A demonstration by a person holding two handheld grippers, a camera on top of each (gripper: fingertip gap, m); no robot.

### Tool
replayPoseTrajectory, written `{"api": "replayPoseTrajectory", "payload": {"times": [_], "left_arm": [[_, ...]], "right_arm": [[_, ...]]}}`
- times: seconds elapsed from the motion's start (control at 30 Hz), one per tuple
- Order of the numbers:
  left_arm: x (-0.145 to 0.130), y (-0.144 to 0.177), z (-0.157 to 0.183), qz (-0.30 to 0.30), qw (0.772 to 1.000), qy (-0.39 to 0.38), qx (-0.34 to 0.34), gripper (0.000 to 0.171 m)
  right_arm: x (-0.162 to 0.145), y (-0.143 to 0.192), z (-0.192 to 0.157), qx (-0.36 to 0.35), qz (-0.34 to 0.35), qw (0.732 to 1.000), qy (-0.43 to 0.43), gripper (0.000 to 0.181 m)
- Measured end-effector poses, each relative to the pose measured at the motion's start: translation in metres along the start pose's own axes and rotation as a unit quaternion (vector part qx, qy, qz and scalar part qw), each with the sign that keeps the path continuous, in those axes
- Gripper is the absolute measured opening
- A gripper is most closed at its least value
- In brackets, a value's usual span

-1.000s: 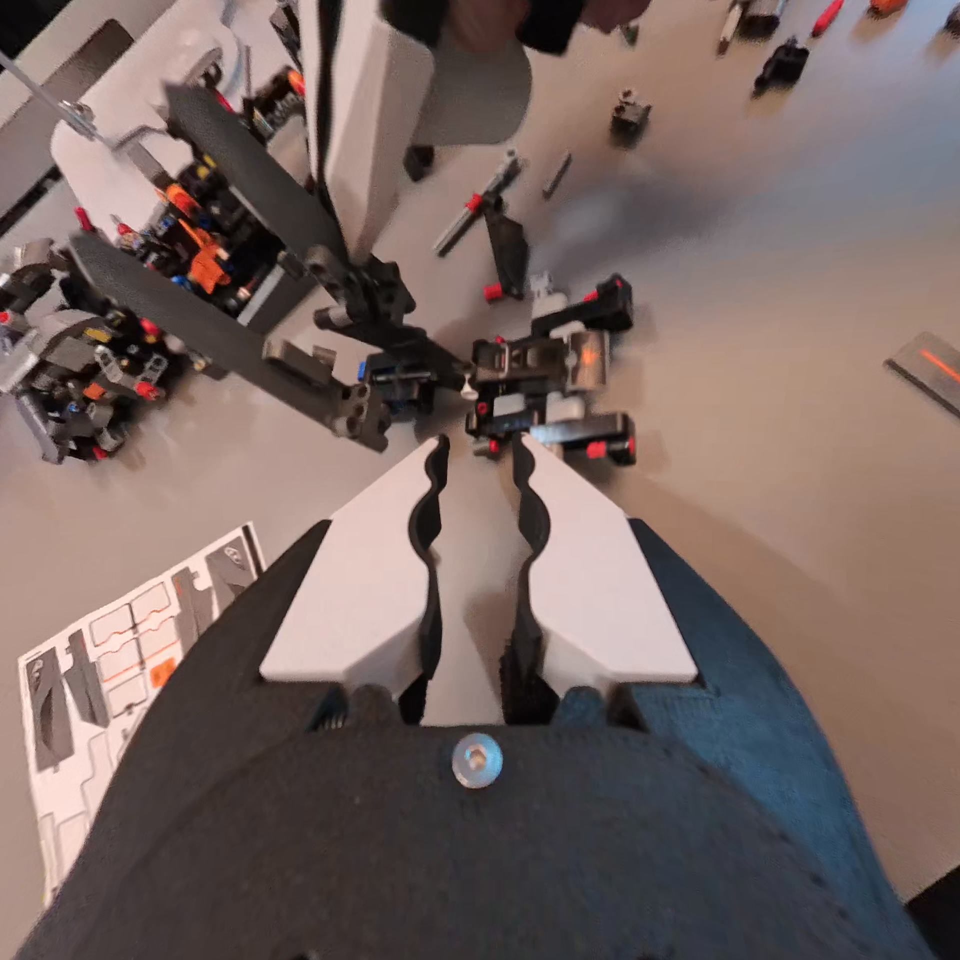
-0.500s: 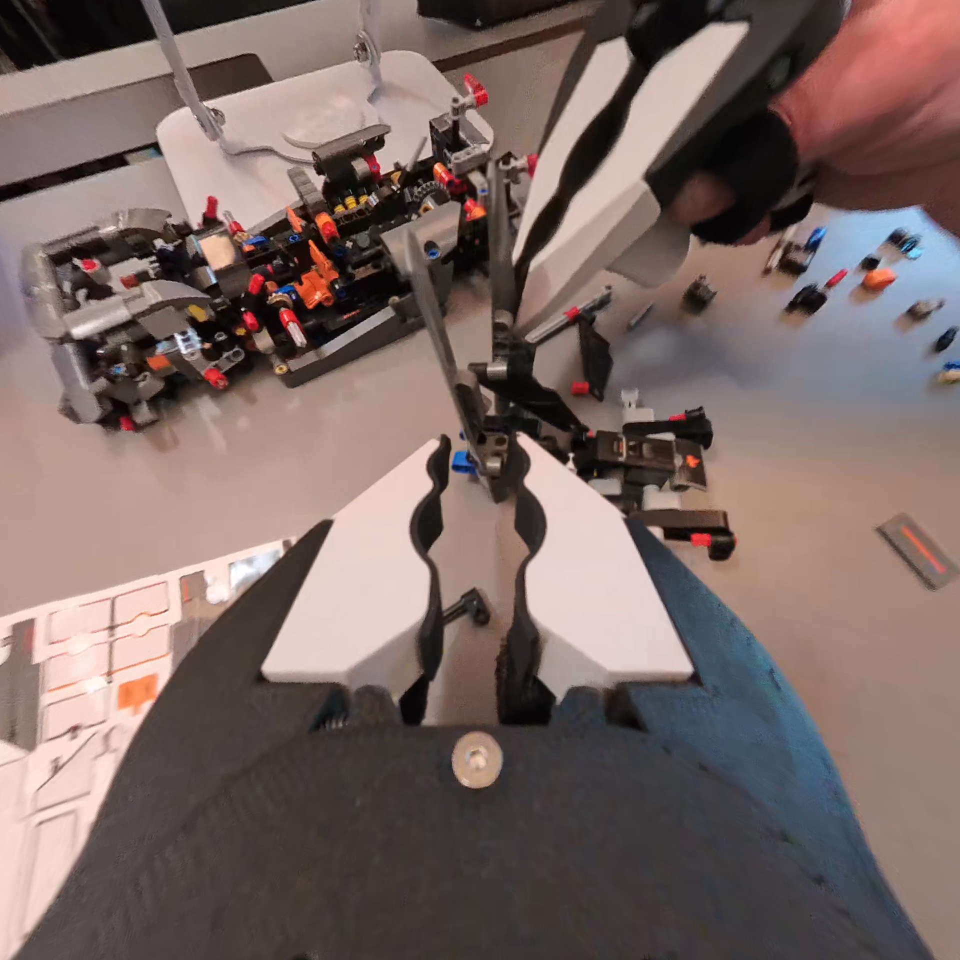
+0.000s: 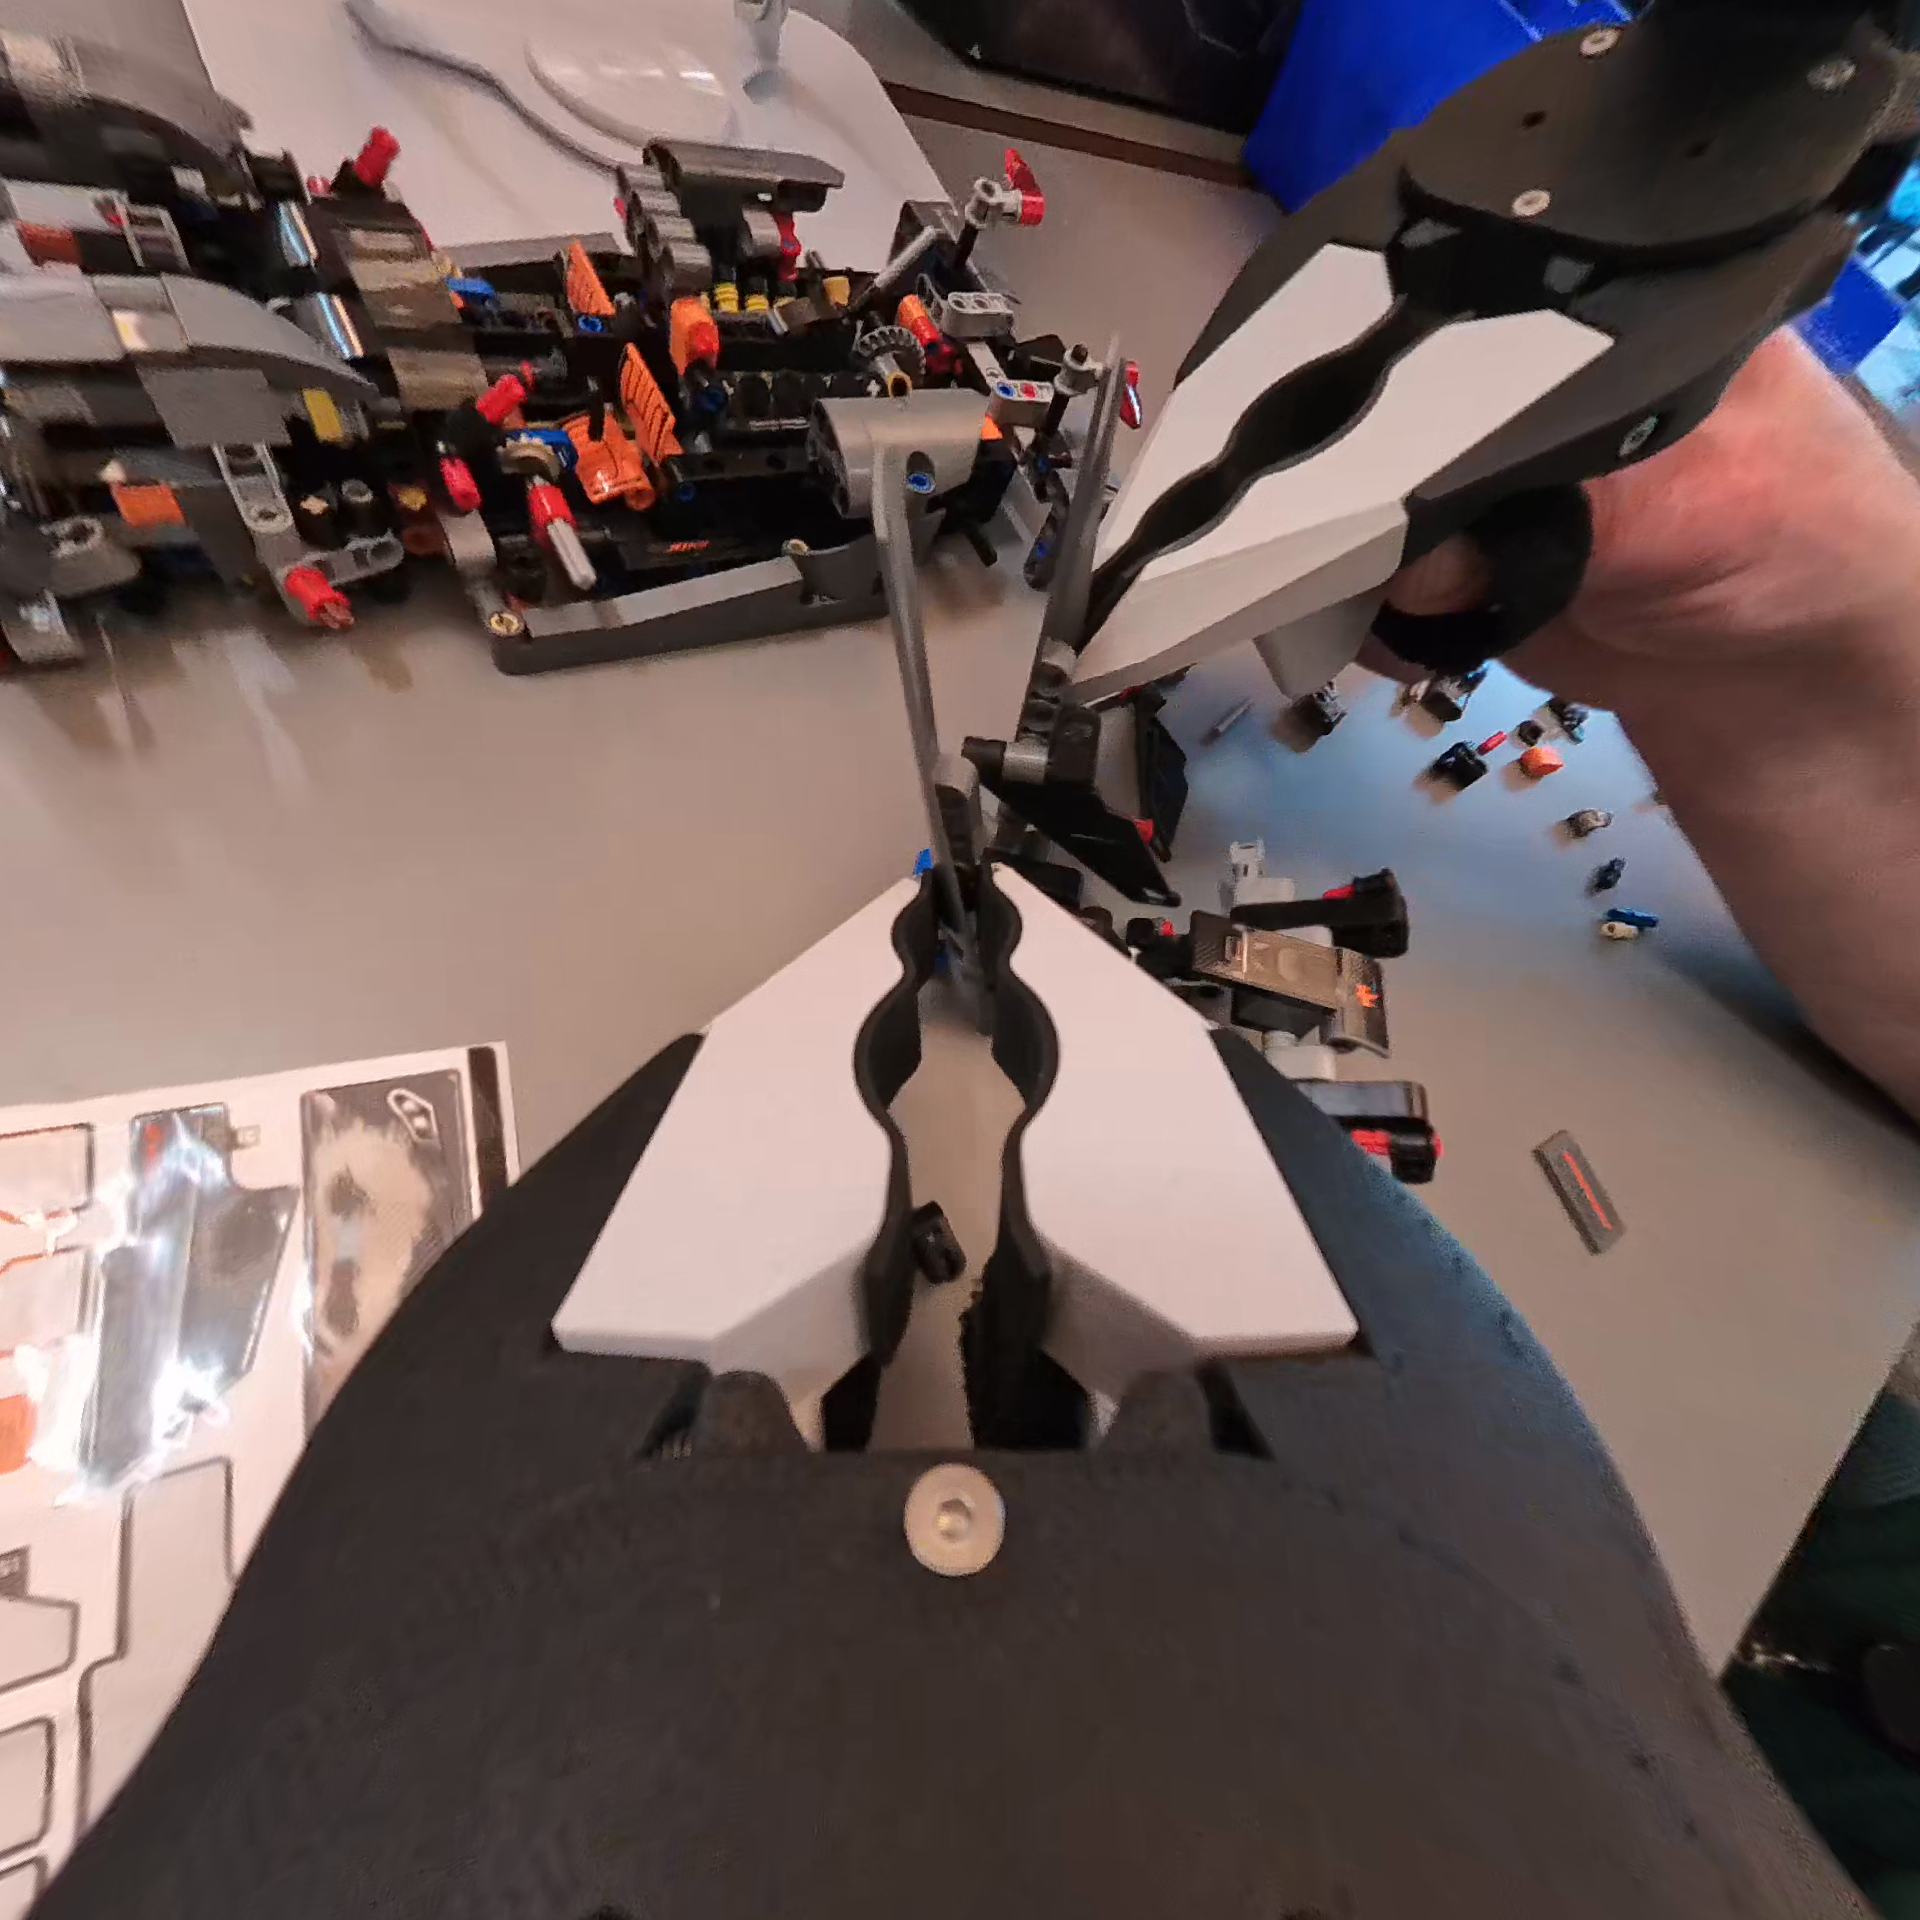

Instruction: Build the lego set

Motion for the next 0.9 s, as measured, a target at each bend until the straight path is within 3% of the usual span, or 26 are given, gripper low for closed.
{"api": "replayPoseTrajectory", "payload": {"times": [0.17, 0.27, 0.43, 0.63, 0.73, 0.83, 0.9], "left_arm": [[-0.001, 0.0, -0.001, 0.008, 1.0, -0.005, 0.003, 0.004], [0.0, 0.002, 0.001, 0.013, 0.999, -0.028, 0.041, 0.004], [0.006, 0.008, 0.0, 0.046, 0.994, -0.036, 0.094, 0.004], [0.011, 0.012, -0.004, 0.077, 0.987, -0.03, 0.137, 0.004], [0.014, 0.012, -0.002, 0.088, 0.985, -0.032, 0.144, 0.004], [0.017, 0.012, 0.001, 0.092, 0.984, -0.037, 0.147, 0.004], [0.018, 0.012, 0.002, 0.095, 0.984, -0.036, 0.145, 0.004]], "right_arm": [[0.0, 0.001, 0.0, -0.01, -0.001, 1.0, 0.013, 0.001], [0.003, 0.006, -0.001, -0.038, -0.006, 0.999, 0.027, 0.016], [0.007, 0.015, -0.011, -0.07, -0.043, 0.995, 0.058, 0.025], [0.001, -0.002, -0.034, -0.029, -0.111, 0.992, 0.06, 0.037], [-0.006, -0.016, -0.03, -0.061, -0.135, 0.987, 0.055, 0.038], [-0.009, -0.022, -0.029, -0.063, -0.137, 0.986, 0.064, 0.021], [-0.009, -0.022, -0.028, -0.076, -0.137, 0.985, 0.074, 0.02]]}}
Point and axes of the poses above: each gripper's, where its closed fingertips meet, y back along the fingers, x out of its top, z = x × y across the jaws, the point moved 10 cm from there along y, back along the fingers, and after that the axes turned 9 degrees about -y, right-handed, at the moved point
